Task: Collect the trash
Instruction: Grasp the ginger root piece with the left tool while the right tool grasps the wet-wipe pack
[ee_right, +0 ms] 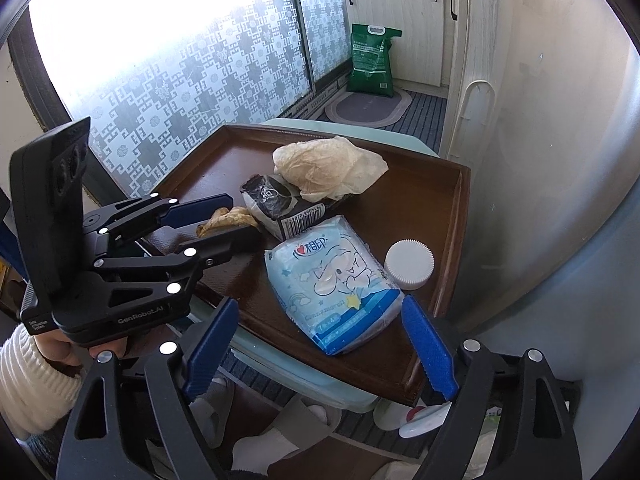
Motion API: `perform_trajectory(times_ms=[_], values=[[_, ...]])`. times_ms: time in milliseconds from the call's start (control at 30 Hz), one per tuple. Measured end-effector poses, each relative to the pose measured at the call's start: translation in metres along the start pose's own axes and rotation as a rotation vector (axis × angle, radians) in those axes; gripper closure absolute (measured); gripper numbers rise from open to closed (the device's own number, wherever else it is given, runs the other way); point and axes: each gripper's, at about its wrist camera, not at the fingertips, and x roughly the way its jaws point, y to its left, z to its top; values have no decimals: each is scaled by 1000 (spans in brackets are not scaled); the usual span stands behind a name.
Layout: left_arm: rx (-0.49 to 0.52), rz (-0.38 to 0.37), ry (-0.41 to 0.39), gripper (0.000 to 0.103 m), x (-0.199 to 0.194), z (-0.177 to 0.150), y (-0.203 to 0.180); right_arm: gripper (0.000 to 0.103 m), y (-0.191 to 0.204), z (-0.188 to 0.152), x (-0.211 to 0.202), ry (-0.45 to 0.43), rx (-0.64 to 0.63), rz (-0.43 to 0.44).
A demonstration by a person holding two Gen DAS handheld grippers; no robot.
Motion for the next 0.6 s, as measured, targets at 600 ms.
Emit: perform_trajectory(times_ms=[600], values=[[-63,-24,-78,57,-30,1,18,14,-7,10,15,-21,81,-16]])
